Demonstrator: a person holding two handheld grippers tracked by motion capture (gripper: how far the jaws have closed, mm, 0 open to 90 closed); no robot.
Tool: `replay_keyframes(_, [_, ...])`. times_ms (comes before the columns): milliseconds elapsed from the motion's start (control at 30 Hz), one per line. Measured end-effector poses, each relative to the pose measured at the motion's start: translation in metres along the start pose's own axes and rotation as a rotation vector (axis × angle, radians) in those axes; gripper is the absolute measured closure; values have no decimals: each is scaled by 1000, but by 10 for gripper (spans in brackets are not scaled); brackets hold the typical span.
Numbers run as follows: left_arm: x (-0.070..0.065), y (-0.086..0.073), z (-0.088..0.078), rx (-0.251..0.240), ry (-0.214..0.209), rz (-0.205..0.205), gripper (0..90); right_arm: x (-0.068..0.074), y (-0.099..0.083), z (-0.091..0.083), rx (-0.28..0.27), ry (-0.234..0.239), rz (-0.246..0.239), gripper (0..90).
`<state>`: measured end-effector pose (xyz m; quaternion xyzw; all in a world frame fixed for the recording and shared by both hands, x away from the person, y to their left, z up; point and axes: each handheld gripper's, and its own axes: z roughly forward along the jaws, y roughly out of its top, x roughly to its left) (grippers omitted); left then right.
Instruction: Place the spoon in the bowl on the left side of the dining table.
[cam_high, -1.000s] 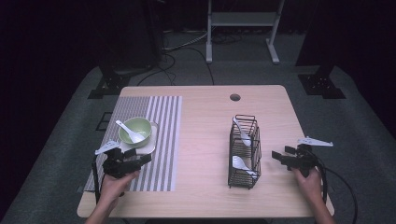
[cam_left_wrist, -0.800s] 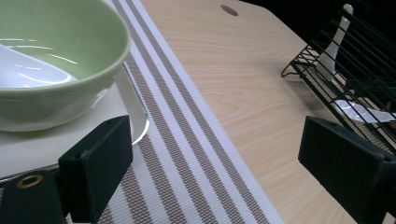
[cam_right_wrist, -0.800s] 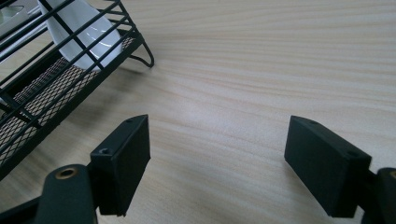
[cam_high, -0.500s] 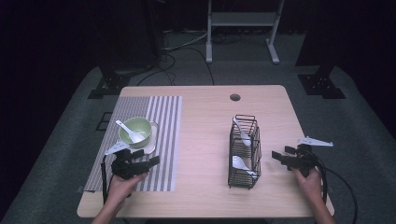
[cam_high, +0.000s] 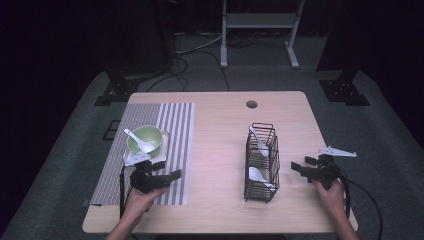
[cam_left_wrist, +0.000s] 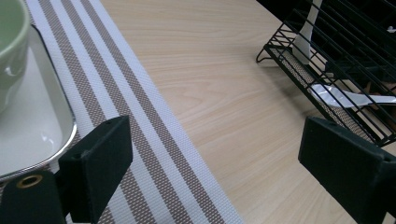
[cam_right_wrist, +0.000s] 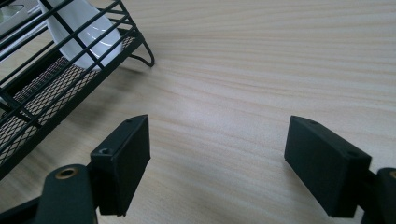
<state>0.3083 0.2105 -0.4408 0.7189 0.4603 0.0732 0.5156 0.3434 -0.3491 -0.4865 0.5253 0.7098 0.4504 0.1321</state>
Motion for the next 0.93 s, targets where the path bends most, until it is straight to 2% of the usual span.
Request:
replay_keyframes(233, [-9, 2, 9, 12, -18, 18, 90, 0, 0, 0, 0, 2, 2, 212])
replay_keyframes(667, [-24, 1, 21, 20, -62, 27, 90, -1, 0, 0, -4, 6, 0, 213])
replay_keyframes(933, [-28, -8, 27, 15, -105, -6, 90, -1, 0, -1, -7, 10, 6, 213])
